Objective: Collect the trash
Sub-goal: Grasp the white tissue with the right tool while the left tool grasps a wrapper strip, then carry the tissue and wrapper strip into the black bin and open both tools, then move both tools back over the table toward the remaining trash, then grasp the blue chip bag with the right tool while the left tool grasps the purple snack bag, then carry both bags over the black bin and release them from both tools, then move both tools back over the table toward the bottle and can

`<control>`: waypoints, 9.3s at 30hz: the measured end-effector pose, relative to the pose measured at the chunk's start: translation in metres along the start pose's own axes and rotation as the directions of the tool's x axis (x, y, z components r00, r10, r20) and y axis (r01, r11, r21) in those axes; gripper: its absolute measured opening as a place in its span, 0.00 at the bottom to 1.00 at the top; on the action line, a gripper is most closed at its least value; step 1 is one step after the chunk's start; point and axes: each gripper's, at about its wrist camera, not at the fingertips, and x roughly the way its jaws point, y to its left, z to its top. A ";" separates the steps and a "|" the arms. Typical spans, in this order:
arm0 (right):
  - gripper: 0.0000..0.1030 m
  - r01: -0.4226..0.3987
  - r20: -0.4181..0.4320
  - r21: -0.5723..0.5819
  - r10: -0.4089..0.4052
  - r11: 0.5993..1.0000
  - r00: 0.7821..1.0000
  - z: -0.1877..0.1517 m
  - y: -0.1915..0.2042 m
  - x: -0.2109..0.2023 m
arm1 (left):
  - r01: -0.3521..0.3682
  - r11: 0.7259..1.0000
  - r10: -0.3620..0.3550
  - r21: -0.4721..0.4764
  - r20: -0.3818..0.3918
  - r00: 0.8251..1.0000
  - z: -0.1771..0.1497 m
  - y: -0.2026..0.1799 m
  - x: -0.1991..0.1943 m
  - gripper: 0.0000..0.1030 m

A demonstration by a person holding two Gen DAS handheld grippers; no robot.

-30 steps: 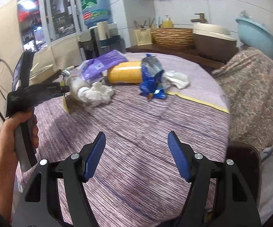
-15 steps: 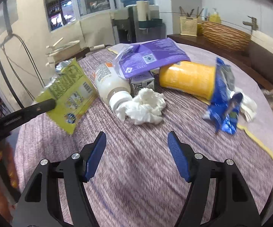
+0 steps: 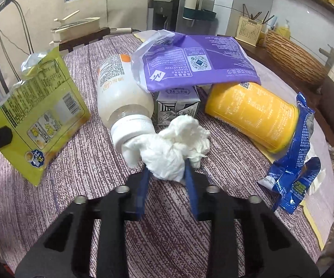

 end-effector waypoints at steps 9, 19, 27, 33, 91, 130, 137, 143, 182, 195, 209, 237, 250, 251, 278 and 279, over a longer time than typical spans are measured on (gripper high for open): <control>0.18 -0.016 0.082 0.064 0.011 0.998 0.997 -0.019 -0.005 -0.031 | 0.021 1.000 -0.021 0.019 0.006 1.000 -0.010 -0.005 -0.008 0.03; 0.18 -0.070 0.191 0.158 0.039 0.985 0.981 -0.062 -0.006 -0.095 | 0.122 0.989 -0.123 0.078 0.015 0.992 -0.026 -0.039 -0.037 0.03; 0.18 -0.037 0.281 0.312 -0.055 0.949 0.958 -0.133 -0.035 -0.161 | 0.259 0.946 -0.260 0.194 -0.022 0.965 -0.049 -0.109 -0.042 0.03; 0.18 0.084 0.276 0.504 -0.252 0.860 0.927 -0.212 -0.079 -0.216 | 0.413 0.866 -0.402 0.281 -0.100 0.910 -0.071 -0.183 -0.034 0.03; 0.46 0.482 -0.275 0.784 -0.477 0.391 0.835 -0.465 -0.181 -0.200 | 0.618 0.624 -0.292 0.478 -0.592 0.752 -0.252 -0.411 0.128 0.59; 0.72 0.117 0.159 0.458 -0.211 0.881 0.965 -0.167 -0.087 -0.163 | 0.114 0.935 -0.114 0.337 -0.020 0.993 -0.040 -0.095 -0.011 0.91; 0.72 0.046 0.155 0.420 -0.122 0.906 0.980 -0.080 -0.093 -0.112 | 0.069 0.955 -0.068 0.288 -0.014 0.998 -0.013 -0.045 -0.006 0.92; 0.72 0.090 0.059 0.440 -0.128 0.893 0.990 -0.034 -0.113 -0.052 | 0.037 0.953 -0.038 0.301 -0.003 0.999 0.002 -0.030 0.000 0.92; 0.30 0.073 0.206 0.331 -0.148 0.941 0.967 -0.079 -0.064 -0.127 | 0.152 0.956 -0.118 0.250 -0.146 0.982 0.124 -0.072 0.143 0.32; 0.30 0.050 0.255 0.346 -0.146 0.937 0.956 -0.105 -0.052 -0.140 | 0.137 0.958 -0.157 0.254 0.060 0.986 0.100 -0.068 0.050 0.08; 0.30 0.026 0.284 0.526 -0.205 0.850 0.937 -0.202 -0.062 -0.186 | 0.290 0.888 -0.344 0.358 0.097 0.934 -0.016 -0.134 -0.038 0.08; 0.47 0.314 -0.160 0.817 -0.333 0.483 0.929 -0.427 -0.177 -0.127 | 0.568 0.654 -0.489 0.500 -0.294 0.821 -0.167 -0.334 0.018 0.08; 0.47 0.420 -0.212 0.776 -0.432 0.471 0.877 -0.438 -0.158 -0.171 | 0.513 0.614 -0.327 0.600 -0.399 0.857 -0.215 -0.393 0.092 0.08; 0.47 0.431 -0.220 0.774 -0.442 0.463 0.870 -0.440 -0.156 -0.175 | 0.508 0.610 -0.314 0.608 -0.403 0.860 -0.218 -0.396 0.097 0.08; 0.61 0.493 -0.250 0.779 -0.530 0.387 0.810 -0.457 -0.151 -0.208 | 0.605 0.625 -0.416 0.493 -0.446 0.793 -0.205 -0.396 0.077 0.67; 0.61 0.489 -0.243 0.779 -0.531 0.392 0.812 -0.454 -0.151 -0.210 | 0.618 0.623 -0.441 0.479 -0.437 0.784 -0.199 -0.392 0.067 0.68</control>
